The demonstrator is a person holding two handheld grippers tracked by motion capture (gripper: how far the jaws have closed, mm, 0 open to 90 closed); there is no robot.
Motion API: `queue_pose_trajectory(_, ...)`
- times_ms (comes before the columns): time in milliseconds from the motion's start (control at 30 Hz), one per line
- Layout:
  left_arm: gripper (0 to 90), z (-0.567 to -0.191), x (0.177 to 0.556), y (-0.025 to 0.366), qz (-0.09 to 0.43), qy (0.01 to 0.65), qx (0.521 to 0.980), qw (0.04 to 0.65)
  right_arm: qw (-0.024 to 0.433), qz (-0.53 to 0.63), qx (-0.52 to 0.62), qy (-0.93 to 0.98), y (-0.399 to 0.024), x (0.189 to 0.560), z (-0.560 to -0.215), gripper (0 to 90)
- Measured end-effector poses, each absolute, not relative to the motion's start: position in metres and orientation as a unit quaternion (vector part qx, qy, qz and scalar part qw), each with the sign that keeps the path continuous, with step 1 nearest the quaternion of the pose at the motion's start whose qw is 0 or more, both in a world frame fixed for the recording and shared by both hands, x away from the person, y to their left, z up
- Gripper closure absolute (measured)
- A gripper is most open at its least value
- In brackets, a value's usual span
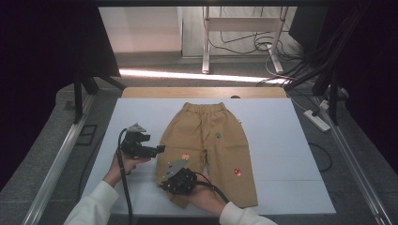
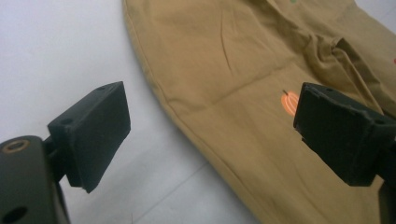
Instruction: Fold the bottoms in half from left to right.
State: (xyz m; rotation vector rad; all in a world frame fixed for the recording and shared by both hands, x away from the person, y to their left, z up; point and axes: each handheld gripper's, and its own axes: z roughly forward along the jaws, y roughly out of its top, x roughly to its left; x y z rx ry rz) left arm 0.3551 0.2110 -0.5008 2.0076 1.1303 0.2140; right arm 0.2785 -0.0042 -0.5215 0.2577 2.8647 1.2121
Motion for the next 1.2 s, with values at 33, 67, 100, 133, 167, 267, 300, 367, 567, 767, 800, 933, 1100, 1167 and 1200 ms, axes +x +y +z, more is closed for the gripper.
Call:
queue_pose_trajectory(33, 10.6, -0.501, 0.357, 0.211, 0.084, 0.449, 0.793, 0.403, 0.01, 0.388, 0.083, 0.918, -0.004, 0.278, -0.522, 87.1)
queue_pose_trajectory(67, 10.7, -0.501, 0.358, 0.211, 0.086, 0.448, 0.793, 0.403, 0.009, 0.388, 0.083, 0.918, -0.004, 0.278, -0.522, 87.1)
queue_pose_trajectory(100, 10.7, -0.501, 0.36, 0.211, 0.085, 0.448, 0.794, 0.401, 0.01, 0.388, 0.082, 0.918, -0.004, 0.278, -0.521, 87.0)
queue_pose_trajectory(133, 10.6, -0.501, 0.361, 0.211, 0.083, 0.45, 0.795, 0.4, 0.01, 0.388, 0.082, 0.918, -0.004, 0.278, -0.521, 87.0)
queue_pose_trajectory(167, 10.6, -0.501, 0.362, 0.211, 0.083, 0.451, 0.794, 0.399, 0.01, 0.388, 0.082, 0.918, -0.004, 0.278, -0.521, 87.0)
queue_pose_trajectory(267, 10.7, -0.499, 0.364, 0.212, 0.084, 0.453, 0.791, 0.402, 0.009, 0.387, 0.079, 0.919, -0.005, 0.278, -0.521, 87.1)
queue_pose_trajectory(300, 10.7, -0.498, 0.364, 0.213, 0.085, 0.453, 0.791, 0.402, 0.01, 0.386, 0.078, 0.919, -0.005, 0.278, -0.521, 87.0)
queue_pose_trajectory(367, 10.7, -0.497, 0.366, 0.212, 0.087, 0.454, 0.79, 0.402, 0.01, 0.385, 0.076, 0.92, -0.004, 0.278, -0.522, 87.1)
queue_pose_trajectory(567, 10.7, -0.496, 0.375, 0.21, 0.088, 0.457, 0.79, 0.4, 0.012, 0.384, 0.075, 0.92, -0.004, 0.277, -0.523, 87.1)
queue_pose_trajectory(767, 10.9, -0.501, 0.386, 0.208, 0.088, 0.462, 0.791, 0.391, 0.013, 0.381, 0.073, 0.922, -0.004, 0.277, -0.522, 87.1)
queue_pose_trajectory(800, 11.5, -0.502, 0.388, 0.207, 0.085, 0.462, 0.792, 0.39, 0.012, 0.385, 0.074, 0.92, -0.004, 0.277, -0.523, 87.0)
queue_pose_trajectory(933, 12.4, -0.504, 0.396, 0.205, 0.085, 0.467, 0.791, 0.386, 0.014, 0.384, 0.073, 0.92, -0.003, 0.277, -0.523, 87.0)
queue_pose_trajectory(1100, 12.5, -0.507, 0.405, 0.202, 0.083, 0.472, 0.787, 0.388, 0.014, 0.384, 0.074, 0.92, -0.004, 0.276, -0.523, 87.0)
queue_pose_trajectory(1167, 12.6, -0.509, 0.408, 0.201, 0.083, 0.473, 0.788, 0.385, 0.014, 0.385, 0.075, 0.92, -0.004, 0.276, -0.523, 87.0)
queue_pose_trajectory(1200, 12.6, -0.51, 0.409, 0.199, 0.083, 0.473, 0.789, 0.383, 0.014, 0.385, 0.075, 0.92, -0.004, 0.276, -0.523, 87.0)
